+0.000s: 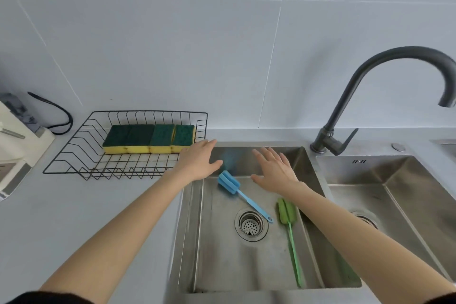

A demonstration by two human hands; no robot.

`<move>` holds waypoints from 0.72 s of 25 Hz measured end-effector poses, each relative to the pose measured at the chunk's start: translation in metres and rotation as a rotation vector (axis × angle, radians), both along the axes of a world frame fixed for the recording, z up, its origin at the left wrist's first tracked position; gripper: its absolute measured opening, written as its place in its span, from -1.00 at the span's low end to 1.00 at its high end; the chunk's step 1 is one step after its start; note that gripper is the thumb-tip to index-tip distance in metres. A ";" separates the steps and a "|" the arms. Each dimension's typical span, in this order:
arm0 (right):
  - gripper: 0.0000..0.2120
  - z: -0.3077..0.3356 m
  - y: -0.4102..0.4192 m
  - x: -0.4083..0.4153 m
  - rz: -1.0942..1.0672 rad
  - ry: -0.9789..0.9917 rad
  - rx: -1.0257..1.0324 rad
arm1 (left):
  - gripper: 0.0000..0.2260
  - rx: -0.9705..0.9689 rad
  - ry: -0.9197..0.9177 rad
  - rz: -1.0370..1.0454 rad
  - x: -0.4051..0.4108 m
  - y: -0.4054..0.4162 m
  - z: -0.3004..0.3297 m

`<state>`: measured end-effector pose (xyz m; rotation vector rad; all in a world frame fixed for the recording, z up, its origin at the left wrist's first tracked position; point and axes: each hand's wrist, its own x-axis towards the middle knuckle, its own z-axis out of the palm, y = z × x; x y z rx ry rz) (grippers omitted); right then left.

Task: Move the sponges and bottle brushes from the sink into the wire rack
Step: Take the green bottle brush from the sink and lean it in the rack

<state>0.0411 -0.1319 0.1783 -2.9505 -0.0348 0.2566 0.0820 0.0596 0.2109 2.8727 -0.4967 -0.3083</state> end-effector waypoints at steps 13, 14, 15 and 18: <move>-0.38 -0.063 -0.078 -0.035 -0.154 0.245 0.105 | -0.44 -0.048 0.246 -0.081 -0.034 -0.105 -0.073; -0.39 -0.069 -0.080 -0.036 -0.164 0.265 0.117 | -0.45 -0.044 0.274 -0.082 -0.038 -0.111 -0.082; -0.40 -0.074 -0.083 -0.037 -0.171 0.278 0.128 | -0.46 -0.040 0.307 -0.086 -0.042 -0.116 -0.090; -0.47 -0.095 -0.090 -0.038 -0.229 0.330 0.183 | -0.50 -0.035 0.406 -0.080 -0.052 -0.129 -0.120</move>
